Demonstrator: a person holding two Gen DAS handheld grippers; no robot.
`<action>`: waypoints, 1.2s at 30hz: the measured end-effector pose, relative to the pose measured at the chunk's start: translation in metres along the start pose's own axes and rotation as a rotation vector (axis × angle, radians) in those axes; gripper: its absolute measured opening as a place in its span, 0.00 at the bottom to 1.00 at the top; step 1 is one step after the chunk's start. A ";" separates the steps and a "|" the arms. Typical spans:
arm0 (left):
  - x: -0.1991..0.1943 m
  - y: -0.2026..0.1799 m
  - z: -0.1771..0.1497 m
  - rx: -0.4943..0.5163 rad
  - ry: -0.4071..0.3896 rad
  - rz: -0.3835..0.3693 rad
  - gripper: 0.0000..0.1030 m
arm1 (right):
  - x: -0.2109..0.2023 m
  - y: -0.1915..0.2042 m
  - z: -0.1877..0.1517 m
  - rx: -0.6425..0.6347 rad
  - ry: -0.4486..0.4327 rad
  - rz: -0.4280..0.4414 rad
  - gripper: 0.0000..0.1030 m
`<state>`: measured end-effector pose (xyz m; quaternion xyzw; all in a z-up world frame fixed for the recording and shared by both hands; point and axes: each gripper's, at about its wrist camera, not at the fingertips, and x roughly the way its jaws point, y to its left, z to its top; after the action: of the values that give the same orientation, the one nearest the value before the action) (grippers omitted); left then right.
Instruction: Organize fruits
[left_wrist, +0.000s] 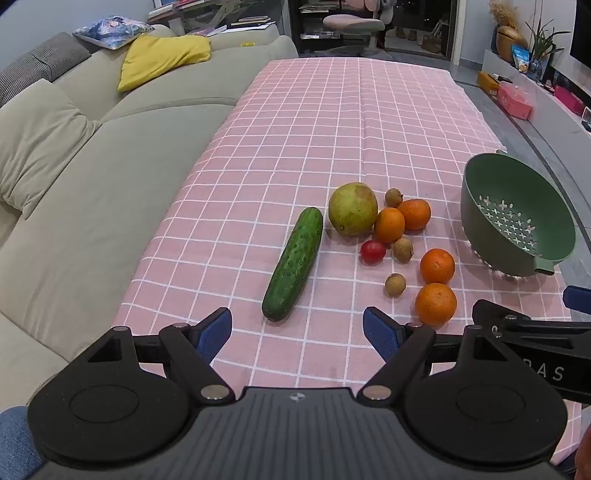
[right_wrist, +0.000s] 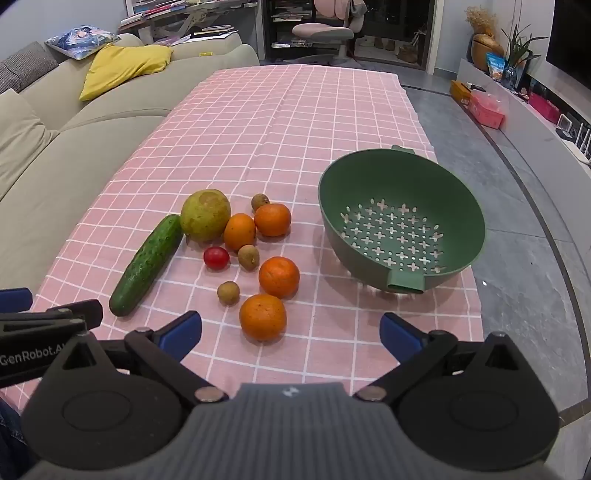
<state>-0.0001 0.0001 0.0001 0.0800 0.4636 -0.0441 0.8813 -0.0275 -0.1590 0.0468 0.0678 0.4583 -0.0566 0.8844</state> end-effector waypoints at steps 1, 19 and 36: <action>0.000 0.000 0.000 0.000 0.002 -0.001 0.91 | 0.000 0.000 0.000 0.001 0.004 0.000 0.96; 0.000 0.000 0.000 0.002 0.001 0.002 0.89 | 0.000 0.000 0.000 0.000 0.003 -0.001 0.96; 0.000 0.000 0.001 0.003 0.000 0.003 0.87 | -0.001 -0.001 0.000 0.001 0.004 0.001 0.96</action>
<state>0.0013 -0.0003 0.0005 0.0823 0.4636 -0.0434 0.8812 -0.0282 -0.1599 0.0471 0.0687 0.4598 -0.0566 0.8835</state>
